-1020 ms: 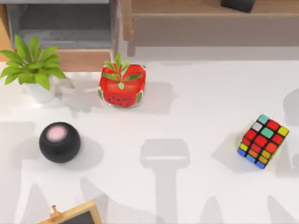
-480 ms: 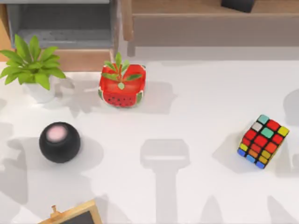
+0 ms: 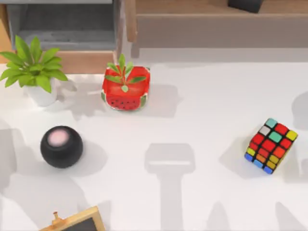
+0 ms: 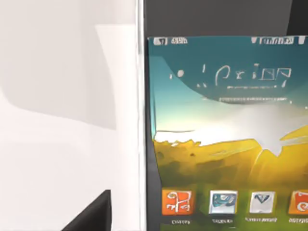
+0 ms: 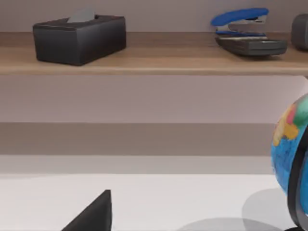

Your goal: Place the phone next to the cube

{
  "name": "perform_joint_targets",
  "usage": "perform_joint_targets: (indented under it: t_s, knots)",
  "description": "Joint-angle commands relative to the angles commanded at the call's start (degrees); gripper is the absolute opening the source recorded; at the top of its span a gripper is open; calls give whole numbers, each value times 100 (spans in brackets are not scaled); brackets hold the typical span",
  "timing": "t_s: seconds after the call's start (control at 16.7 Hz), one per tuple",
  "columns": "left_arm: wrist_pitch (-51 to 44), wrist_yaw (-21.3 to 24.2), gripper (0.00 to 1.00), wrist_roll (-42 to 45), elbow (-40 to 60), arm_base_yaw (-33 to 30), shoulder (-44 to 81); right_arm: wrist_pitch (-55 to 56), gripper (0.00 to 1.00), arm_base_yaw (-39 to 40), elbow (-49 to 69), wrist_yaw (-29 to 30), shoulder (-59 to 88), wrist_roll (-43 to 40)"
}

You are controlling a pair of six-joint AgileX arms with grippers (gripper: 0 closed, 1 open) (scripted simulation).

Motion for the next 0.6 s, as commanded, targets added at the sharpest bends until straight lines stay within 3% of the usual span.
perform_joint_targets:
  t_s: [0.3, 0.6]
  knots:
    - [33, -1, 100, -12, -35, -23, -1, 0, 100, 0, 0, 0, 0, 0]
    - [760, 2, 100, 5, -354, 0, 380, 0, 100, 0, 0, 0, 0, 0]
